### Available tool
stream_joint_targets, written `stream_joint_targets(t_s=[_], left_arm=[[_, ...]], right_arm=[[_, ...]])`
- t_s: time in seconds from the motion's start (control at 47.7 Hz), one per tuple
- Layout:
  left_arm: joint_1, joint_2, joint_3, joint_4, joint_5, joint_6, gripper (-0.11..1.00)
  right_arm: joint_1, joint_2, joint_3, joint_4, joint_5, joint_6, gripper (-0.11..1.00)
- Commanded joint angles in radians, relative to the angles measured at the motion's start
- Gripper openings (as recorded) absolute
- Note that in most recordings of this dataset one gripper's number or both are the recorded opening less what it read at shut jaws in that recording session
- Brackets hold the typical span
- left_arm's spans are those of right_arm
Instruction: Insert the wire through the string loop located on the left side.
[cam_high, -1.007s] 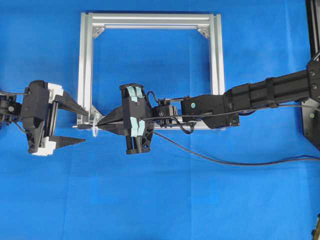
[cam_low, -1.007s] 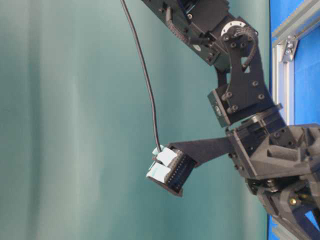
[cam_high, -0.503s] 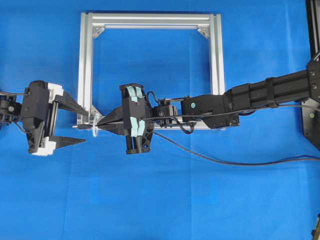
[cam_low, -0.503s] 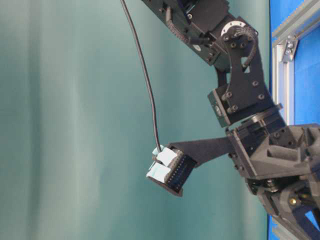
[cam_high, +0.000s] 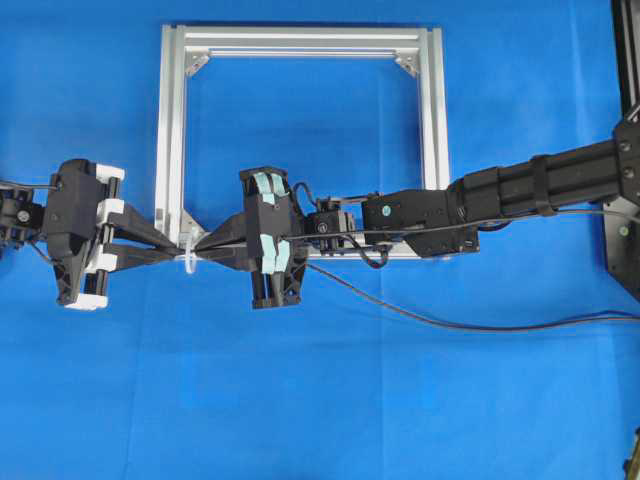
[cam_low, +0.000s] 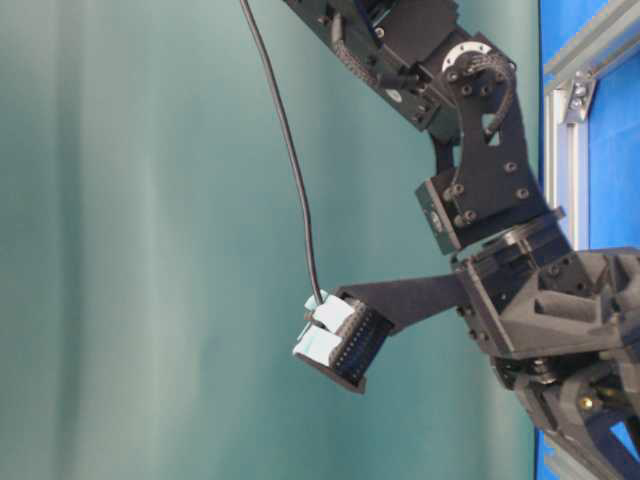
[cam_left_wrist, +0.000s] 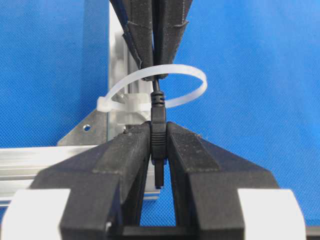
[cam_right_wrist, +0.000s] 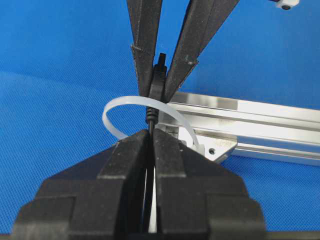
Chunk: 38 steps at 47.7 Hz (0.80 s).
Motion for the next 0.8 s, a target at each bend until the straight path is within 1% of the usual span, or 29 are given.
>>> stream_joint_targets(t_s=[0.0,0.147,0.252,0.315,0.357,0.419,0.461,0.482,0.524,0.566,0.608,0.65,0.713,0.776], left_arm=[[0.002,-0.006,-0.015,0.002,-0.005,0.0,0.08],[0.002,-0.006,-0.014,0.002,-0.005,0.0,0.08],[0.002,-0.006,-0.014,0.0,-0.003,0.0,0.08],[0.002,-0.008,-0.012,0.002,-0.003,0.0,0.08],[0.003,-0.011,-0.011,0.002,-0.003,0.0,0.08],[0.003,-0.014,-0.009,0.0,0.006,-0.002,0.08],[0.002,-0.017,-0.008,0.002,0.014,-0.005,0.08],[0.002,-0.017,-0.009,0.002,0.02,-0.006,0.08],[0.002,-0.021,-0.008,0.002,0.028,-0.006,0.08],[0.002,-0.029,-0.008,0.002,0.037,-0.006,0.08],[0.002,-0.034,-0.008,0.002,0.043,-0.006,0.08],[0.002,-0.04,-0.008,0.002,0.049,-0.006,0.08],[0.002,-0.049,-0.006,0.002,0.058,-0.006,0.08],[0.002,-0.069,-0.003,0.002,0.081,-0.003,0.08]], right_arm=[[0.0,-0.023,-0.018,-0.006,-0.011,-0.002,-0.09],[0.0,-0.023,-0.02,-0.008,-0.011,-0.002,-0.06],[0.002,-0.026,-0.02,-0.008,-0.011,-0.002,0.01],[0.002,-0.023,-0.018,-0.003,-0.009,0.002,0.11],[0.002,-0.026,-0.018,-0.002,-0.006,0.003,0.2],[0.003,-0.026,-0.018,-0.002,-0.006,0.003,0.37],[0.003,-0.029,-0.015,-0.002,-0.005,0.003,0.5],[0.003,-0.029,-0.014,-0.002,-0.003,0.003,0.59],[0.006,-0.032,-0.012,-0.002,-0.003,0.003,0.71],[0.008,-0.035,-0.009,-0.002,-0.002,0.003,0.82],[0.009,-0.038,-0.008,0.0,0.0,0.003,0.91],[0.009,-0.043,-0.005,0.0,0.0,0.005,0.94],[0.009,-0.049,0.0,0.002,0.0,0.005,0.92],[0.009,-0.052,0.005,0.002,0.0,0.006,0.92]])
